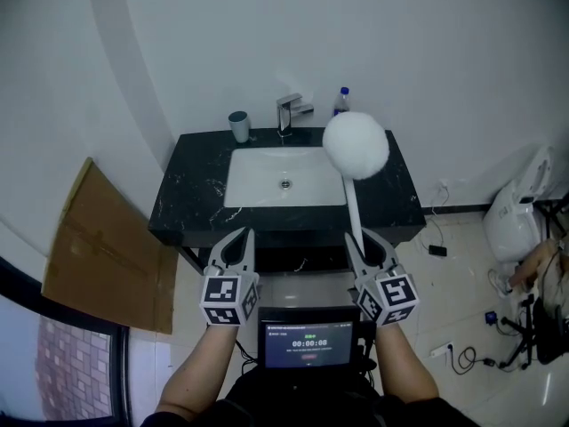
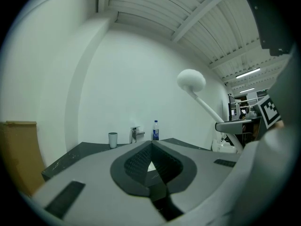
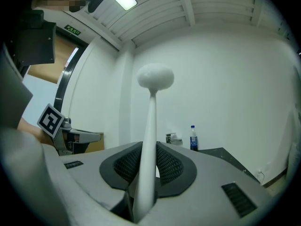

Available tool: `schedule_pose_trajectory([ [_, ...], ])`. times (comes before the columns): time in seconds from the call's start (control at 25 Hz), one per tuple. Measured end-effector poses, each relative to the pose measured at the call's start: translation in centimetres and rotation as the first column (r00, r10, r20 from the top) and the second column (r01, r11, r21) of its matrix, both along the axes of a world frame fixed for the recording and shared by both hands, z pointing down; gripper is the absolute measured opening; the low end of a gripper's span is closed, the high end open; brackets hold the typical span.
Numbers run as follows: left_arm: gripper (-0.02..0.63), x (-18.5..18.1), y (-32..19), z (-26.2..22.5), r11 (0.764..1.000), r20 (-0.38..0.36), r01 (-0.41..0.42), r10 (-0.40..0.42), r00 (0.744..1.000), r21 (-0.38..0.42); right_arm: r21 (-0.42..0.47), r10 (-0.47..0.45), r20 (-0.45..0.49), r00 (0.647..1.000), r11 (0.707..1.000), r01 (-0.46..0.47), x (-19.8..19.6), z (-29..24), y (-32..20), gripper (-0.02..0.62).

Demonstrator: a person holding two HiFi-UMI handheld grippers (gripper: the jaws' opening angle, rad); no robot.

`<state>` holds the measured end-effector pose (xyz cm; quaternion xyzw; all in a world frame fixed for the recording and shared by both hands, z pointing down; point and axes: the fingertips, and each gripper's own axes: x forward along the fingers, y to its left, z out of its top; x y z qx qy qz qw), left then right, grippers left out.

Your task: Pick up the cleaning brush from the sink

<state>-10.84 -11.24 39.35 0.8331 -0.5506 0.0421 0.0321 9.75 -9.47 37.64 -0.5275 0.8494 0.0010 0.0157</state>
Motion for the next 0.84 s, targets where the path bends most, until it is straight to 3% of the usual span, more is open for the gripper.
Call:
schedule_pose_trajectory([
  [0.84,0.017,-0.50,-0.10,0.69,1.000,0.003,0.003,-0.003,1.000,-0.011,-0.007,0.023,0.020,1.000,1.000,-0.023,0.00,0.36,-0.82,0.072],
])
